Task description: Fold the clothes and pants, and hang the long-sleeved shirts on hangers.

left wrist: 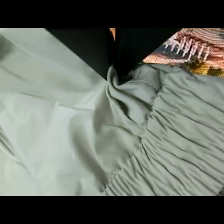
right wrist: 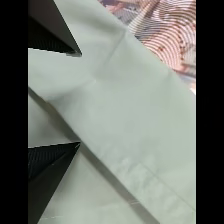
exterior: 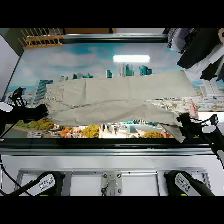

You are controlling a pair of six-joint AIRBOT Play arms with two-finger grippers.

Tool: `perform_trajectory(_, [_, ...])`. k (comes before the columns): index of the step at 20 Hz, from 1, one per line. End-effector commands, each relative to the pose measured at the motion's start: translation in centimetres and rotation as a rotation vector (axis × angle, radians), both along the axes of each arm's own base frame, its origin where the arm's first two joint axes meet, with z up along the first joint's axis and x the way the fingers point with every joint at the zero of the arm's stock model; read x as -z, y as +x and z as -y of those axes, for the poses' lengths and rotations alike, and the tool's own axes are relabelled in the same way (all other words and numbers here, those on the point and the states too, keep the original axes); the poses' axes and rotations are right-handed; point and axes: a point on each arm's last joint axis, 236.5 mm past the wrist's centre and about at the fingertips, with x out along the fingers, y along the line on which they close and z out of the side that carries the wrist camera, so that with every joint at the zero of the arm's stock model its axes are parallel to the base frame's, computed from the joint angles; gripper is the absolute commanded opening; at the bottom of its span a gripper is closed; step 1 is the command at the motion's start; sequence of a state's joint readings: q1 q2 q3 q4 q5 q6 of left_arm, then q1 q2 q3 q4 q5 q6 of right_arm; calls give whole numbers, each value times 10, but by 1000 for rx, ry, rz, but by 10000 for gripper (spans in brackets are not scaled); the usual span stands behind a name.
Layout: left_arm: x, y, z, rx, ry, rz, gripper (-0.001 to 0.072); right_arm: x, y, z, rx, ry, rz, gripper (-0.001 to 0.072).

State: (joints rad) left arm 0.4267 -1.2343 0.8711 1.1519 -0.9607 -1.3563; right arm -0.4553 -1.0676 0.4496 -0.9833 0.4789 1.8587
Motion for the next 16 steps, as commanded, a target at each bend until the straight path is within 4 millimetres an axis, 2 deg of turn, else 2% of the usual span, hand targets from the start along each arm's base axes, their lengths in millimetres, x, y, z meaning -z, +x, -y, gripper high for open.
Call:
perform_trajectory(1, [0, 0, -1, -2, 1, 2, 8, -12, 12, 7, 3, -27, 37, 577])
perform_trajectory(3, [0, 0, -1, -2, 1, 2, 8, -12, 13, 8, -5, -33, 37, 577])
perform_trajectory(9, [0, 0, -1, -2, 1, 1, 9, 12, 6, 3, -23, -5, -31, 575])
perform_trajectory(10, [0, 0, -1, -3, 2, 3, 8, 12, 7, 6, -21, -17, -25, 449])
perform_trajectory(11, [0, 1, -1, -3, 3, 3, 8, 10, 9, 9, -34, -40, -15, 245])
perform_trajectory(12, [-1, 1, -1, -3, 3, 4, 8, 7, 13, 11, -53, -59, -6, 105])
perform_trajectory(13, [-2, 3, -2, -4, 7, 10, 8, 0, 19, 13, -60, -64, 8, 6])
perform_trajectory(14, [-9, 11, -6, -8, 17, 34, 8, -12, 28, 15, -98, -81, 18, 5])
perform_trajectory(16, [-36, 41, -18, -6, 38, 100, 8, -52, 57, 23, -228, -143, 16, 4])
